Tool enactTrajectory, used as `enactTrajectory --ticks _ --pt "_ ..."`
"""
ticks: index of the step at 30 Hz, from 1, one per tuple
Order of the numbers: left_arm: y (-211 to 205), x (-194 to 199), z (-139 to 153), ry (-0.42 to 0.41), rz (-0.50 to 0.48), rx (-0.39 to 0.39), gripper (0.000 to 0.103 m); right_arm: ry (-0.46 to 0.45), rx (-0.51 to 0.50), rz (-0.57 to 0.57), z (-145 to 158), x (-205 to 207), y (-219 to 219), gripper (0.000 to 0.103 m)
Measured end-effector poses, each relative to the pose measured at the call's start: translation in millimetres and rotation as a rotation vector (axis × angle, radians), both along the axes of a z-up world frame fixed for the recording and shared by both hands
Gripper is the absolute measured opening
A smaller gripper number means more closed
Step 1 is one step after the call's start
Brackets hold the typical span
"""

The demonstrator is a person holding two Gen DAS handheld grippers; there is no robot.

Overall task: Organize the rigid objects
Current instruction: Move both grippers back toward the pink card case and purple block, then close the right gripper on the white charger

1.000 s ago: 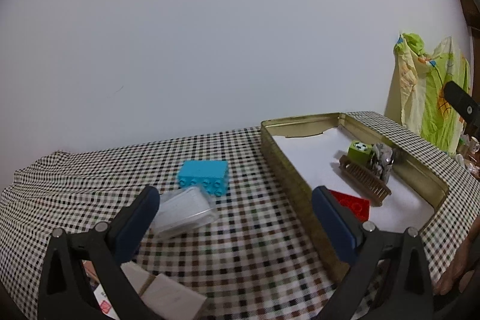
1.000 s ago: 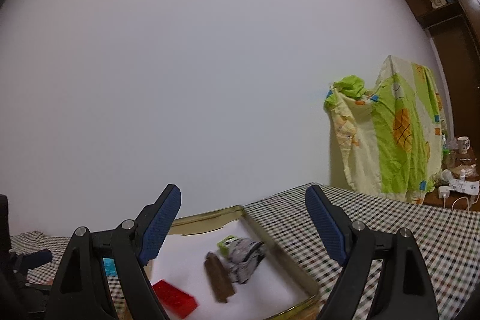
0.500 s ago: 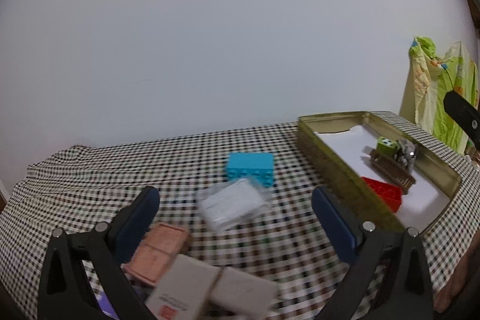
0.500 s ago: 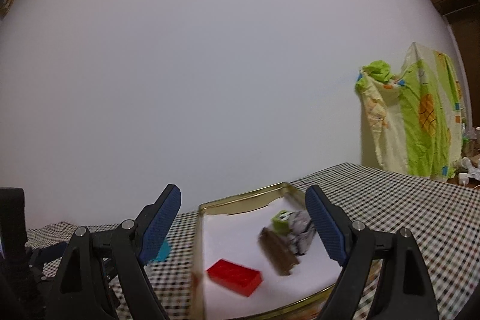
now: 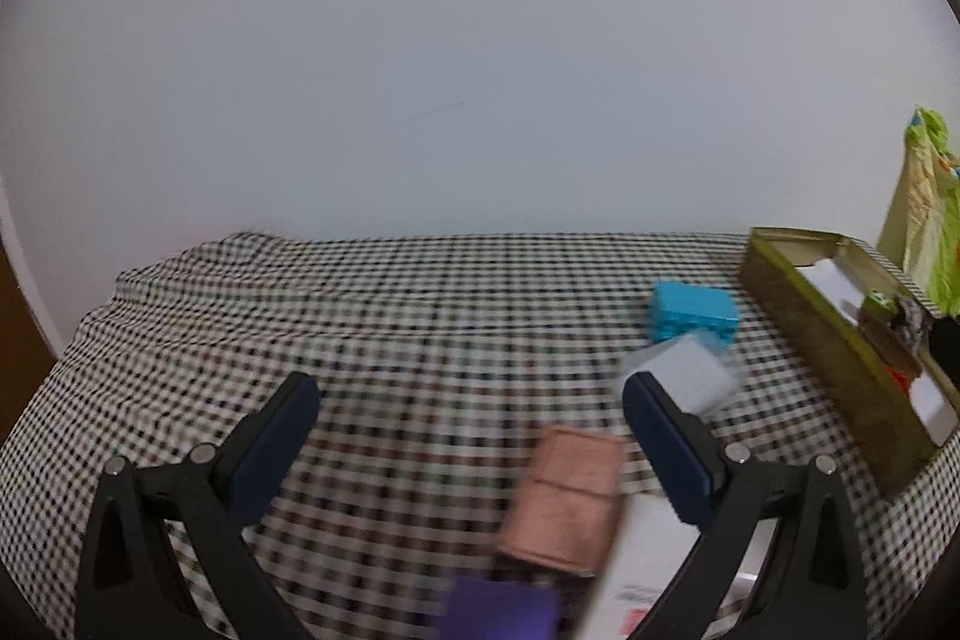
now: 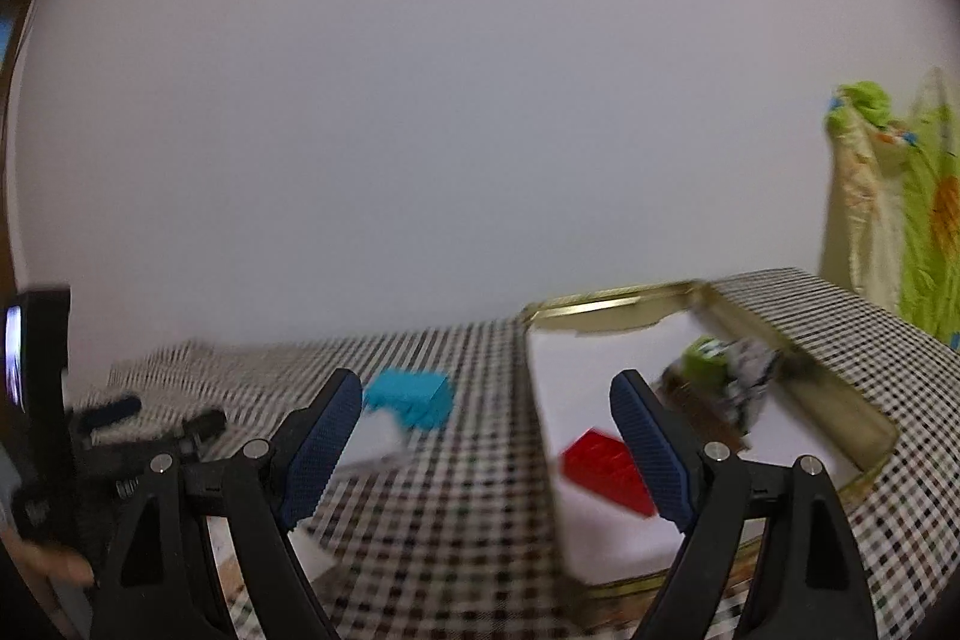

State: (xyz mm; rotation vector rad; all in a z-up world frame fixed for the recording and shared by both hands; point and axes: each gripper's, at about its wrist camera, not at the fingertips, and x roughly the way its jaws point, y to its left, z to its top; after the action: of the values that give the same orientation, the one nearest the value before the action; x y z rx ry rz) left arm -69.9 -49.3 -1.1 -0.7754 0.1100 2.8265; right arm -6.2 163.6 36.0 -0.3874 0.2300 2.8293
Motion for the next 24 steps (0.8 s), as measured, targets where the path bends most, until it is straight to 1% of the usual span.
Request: enactTrajectory --ticks 5,8,10,12,13,14,16,19,21,24 --pt "-23 -10 -5 -0.032 0.028 0.005 0.103 -0.041 0.097 0.105 -2 -9 -28 0.087" --pt "-35 -17 -7 -0.04 0.043 0.005 0.103 -0.058 0.119 0.176 -4 -12 -43 0.087" --pt "-44 -20 -8 -0.045 0.048 0.004 0.103 -0.087 0.12 0.219 -6 -16 -49 0.086" --pt "-50 -21 -8 -0.058 0.045 0.006 0.103 -0.141 0.113 0.264 -9 -24 -53 0.076" --pt "-54 -22 -10 -0.069 0.04 0.009 0.103 -0.172 0.105 0.284 -11 -29 -53 0.068" --pt "-55 -23 -10 -0.076 0.034 0.01 0.103 -0.204 0.094 0.305 -14 -34 -54 0.065" --pt "-58 -23 -12 -0.089 0.02 0.002 0.103 -0.279 0.066 0.364 -21 -46 -54 0.064" --pt "-61 -25 -14 -0.111 0.001 -0.009 0.103 -0.353 0.055 0.427 -28 -53 -58 0.064" --pt "-61 -27 -15 -0.132 -0.006 -0.005 0.103 -0.386 0.06 0.45 -31 -57 -62 0.064" --pt "-63 -30 -18 -0.165 -0.013 0.001 0.102 -0.46 0.072 0.472 -40 -65 -67 0.064"
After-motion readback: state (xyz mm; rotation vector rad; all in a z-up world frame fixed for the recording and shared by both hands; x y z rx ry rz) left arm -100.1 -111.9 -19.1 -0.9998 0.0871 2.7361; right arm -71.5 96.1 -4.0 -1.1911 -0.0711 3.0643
